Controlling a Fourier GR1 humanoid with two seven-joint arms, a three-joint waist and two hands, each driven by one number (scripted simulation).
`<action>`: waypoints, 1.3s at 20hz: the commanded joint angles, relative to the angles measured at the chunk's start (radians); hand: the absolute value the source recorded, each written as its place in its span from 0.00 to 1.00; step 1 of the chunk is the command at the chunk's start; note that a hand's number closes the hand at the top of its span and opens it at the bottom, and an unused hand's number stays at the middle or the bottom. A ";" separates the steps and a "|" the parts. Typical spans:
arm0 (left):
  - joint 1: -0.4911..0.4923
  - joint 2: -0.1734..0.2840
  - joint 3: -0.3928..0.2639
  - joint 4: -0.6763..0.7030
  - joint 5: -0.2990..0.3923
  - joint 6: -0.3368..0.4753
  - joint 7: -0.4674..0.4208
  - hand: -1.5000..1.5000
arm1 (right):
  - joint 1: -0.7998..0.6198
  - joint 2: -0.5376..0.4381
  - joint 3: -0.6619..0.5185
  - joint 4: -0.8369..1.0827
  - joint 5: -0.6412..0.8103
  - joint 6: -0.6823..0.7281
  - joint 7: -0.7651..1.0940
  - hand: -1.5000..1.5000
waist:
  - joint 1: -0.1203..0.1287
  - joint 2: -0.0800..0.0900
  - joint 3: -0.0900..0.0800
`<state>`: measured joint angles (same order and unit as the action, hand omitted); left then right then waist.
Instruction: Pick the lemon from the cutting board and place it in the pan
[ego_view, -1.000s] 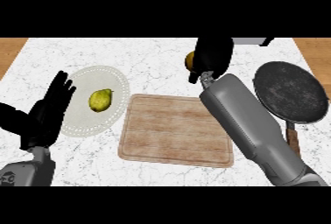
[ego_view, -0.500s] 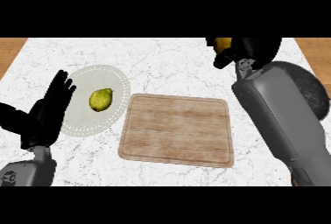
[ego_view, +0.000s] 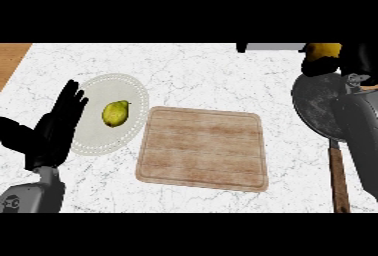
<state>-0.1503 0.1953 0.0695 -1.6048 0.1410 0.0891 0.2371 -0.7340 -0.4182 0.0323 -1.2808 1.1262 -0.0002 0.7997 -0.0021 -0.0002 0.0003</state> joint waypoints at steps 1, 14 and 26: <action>-0.070 -0.010 0.009 0.069 -0.007 0.003 -0.018 0.50 | 0.052 -0.090 -0.109 0.051 -0.059 -0.056 -0.123 1.00 | -0.003 0.003 0.000; -0.060 0.003 0.031 0.109 -0.008 -0.040 -0.071 0.50 | 0.061 -0.081 -0.265 0.619 -0.189 -0.444 -0.642 1.00 | 0.026 0.012 0.001; -0.014 -0.023 -0.010 -0.021 -0.010 -0.029 0.019 0.50 | -0.027 -0.140 -0.425 0.997 -0.299 -0.397 -0.703 0.00 | 0.044 0.014 0.003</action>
<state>-0.1805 0.1765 0.0644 -1.5902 0.1230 0.0641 0.2343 -0.7405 -0.5415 -0.3460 -0.3851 0.8694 -0.4136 0.1539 0.0369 0.0139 0.0031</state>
